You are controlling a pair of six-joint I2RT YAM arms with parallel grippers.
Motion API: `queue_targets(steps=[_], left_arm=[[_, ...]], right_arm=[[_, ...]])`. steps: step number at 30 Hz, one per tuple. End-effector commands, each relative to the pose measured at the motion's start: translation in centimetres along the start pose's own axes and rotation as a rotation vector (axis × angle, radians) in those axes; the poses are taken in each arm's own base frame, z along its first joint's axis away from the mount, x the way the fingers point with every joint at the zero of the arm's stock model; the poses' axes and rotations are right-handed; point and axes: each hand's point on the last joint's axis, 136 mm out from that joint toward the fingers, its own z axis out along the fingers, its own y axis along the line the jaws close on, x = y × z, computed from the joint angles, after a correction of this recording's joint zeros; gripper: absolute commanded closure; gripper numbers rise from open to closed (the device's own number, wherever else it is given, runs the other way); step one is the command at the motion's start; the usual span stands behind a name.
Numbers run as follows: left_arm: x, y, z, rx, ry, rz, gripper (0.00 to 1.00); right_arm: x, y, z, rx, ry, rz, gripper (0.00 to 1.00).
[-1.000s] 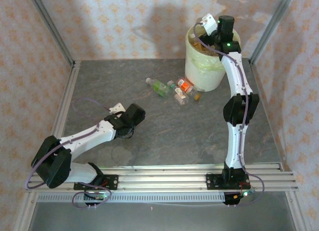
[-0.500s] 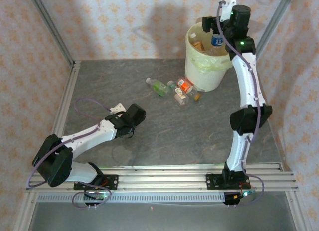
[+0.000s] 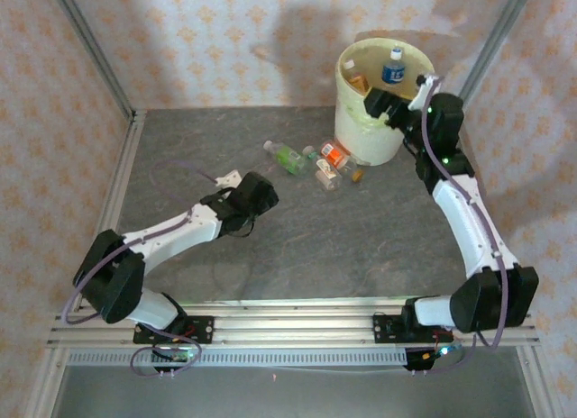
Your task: Put the plastic bottles in the bin
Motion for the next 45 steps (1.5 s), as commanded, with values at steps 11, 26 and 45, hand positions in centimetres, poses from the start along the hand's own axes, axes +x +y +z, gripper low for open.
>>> queue_targets(steps=[11, 26, 45], left_arm=[[-5.5, -8.0, 7.2, 0.014, -0.007, -0.010, 0.00], [-11.1, -10.1, 18.8, -0.182, -0.061, -0.014, 0.00], [-10.0, -9.8, 20.0, -0.102, -0.021, 0.008, 0.32]], right_arm=[[5.7, -3.9, -6.2, 0.173, -0.006, 0.112, 0.01], [6.2, -3.5, -7.8, 0.166, 0.008, 0.035, 0.01], [7.0, -6.2, -6.9, 0.276, 0.000, 0.099, 0.01]])
